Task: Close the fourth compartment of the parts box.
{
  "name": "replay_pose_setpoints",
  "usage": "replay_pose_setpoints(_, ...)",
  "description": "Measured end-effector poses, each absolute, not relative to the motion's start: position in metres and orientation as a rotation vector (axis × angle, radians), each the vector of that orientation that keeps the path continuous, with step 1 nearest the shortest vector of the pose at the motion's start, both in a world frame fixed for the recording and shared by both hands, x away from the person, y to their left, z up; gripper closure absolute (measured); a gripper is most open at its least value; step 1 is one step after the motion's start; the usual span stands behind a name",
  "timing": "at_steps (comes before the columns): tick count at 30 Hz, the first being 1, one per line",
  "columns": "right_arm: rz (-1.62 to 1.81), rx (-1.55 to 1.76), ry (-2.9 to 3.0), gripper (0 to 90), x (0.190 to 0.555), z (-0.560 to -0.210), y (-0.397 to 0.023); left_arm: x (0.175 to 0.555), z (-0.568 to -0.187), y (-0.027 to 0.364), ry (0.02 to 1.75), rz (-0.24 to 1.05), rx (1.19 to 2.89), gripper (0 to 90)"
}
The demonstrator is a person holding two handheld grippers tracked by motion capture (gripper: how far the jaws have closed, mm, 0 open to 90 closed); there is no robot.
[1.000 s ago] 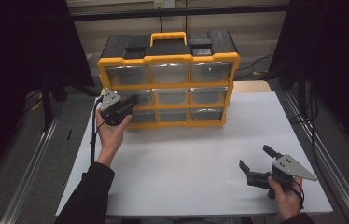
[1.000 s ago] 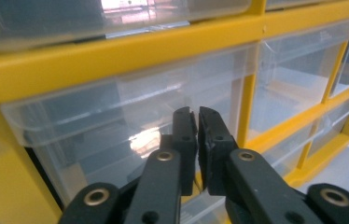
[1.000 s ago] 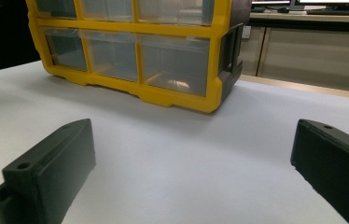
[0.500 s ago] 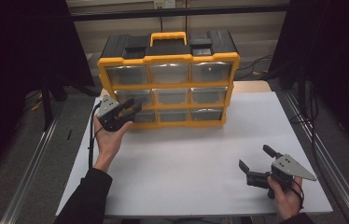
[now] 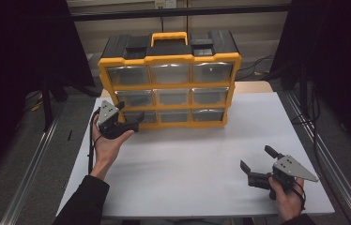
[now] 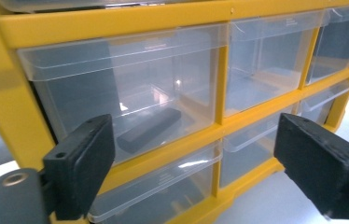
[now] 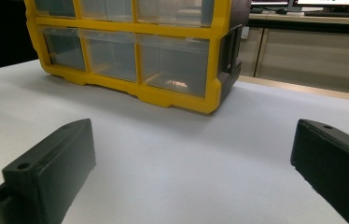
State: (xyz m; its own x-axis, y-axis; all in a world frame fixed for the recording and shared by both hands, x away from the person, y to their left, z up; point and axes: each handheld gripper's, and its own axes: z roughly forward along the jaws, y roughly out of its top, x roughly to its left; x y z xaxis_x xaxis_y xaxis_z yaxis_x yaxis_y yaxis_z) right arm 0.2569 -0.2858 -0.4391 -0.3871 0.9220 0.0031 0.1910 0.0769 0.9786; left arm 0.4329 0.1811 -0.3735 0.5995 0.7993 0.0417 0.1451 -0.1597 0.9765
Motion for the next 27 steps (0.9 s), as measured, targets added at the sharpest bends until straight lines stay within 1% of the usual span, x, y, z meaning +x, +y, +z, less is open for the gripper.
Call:
replay_pose_setpoints(2, 1.362, 1.116, 1.675, 0.0, 0.257, -0.439, -0.286, 0.429, -0.374, 0.181, 0.799, 0.698, 1.635, 8.4)
replay_pose_setpoints(5, 1.365, 1.118, 1.674, 0.0, 0.257, -0.439, -0.286, 0.422, -0.377, 0.183, 0.783, 0.696, 1.622, 6.9)
replay_pose_setpoints(6, 1.366, 1.119, 1.673, 0.0, 0.257, -0.439, -0.286, 0.420, -0.378, 0.183, 0.783, 0.679, 1.610, 5.0)
replay_pose_setpoints(7, 1.365, 1.120, 1.673, 0.0, 0.257, -0.439, -0.286, 0.418, -0.379, 0.183, 0.781, 0.665, 1.605, 5.0)
replay_pose_setpoints(10, 1.364, 1.117, 1.674, 0.0, 0.257, -0.439, -0.286, 0.413, -0.383, 0.185, 0.761, 0.663, 1.629, 3.3)
replay_pose_setpoints(20, 1.361, 1.116, 1.675, 0.0, 0.257, -0.439, -0.286, 0.399, -0.389, 0.195, 0.788, 0.654, 1.597, 2.9)
replay_pose_setpoints(24, 1.365, 1.114, 1.675, 0.0, 0.257, -0.439, -0.286, 0.394, -0.392, 0.198, 0.802, 0.637, 1.552, 3.0)
replay_pose_setpoints(25, 1.365, 1.114, 1.676, 0.0, 0.257, -0.439, -0.286, 0.393, -0.393, 0.201, 0.797, 0.638, 1.571, 3.0)
replay_pose_setpoints(27, 1.366, 1.113, 1.676, 0.0, 0.257, -0.439, -0.285, 0.390, -0.394, 0.203, 0.807, 0.647, 1.557, 3.0)
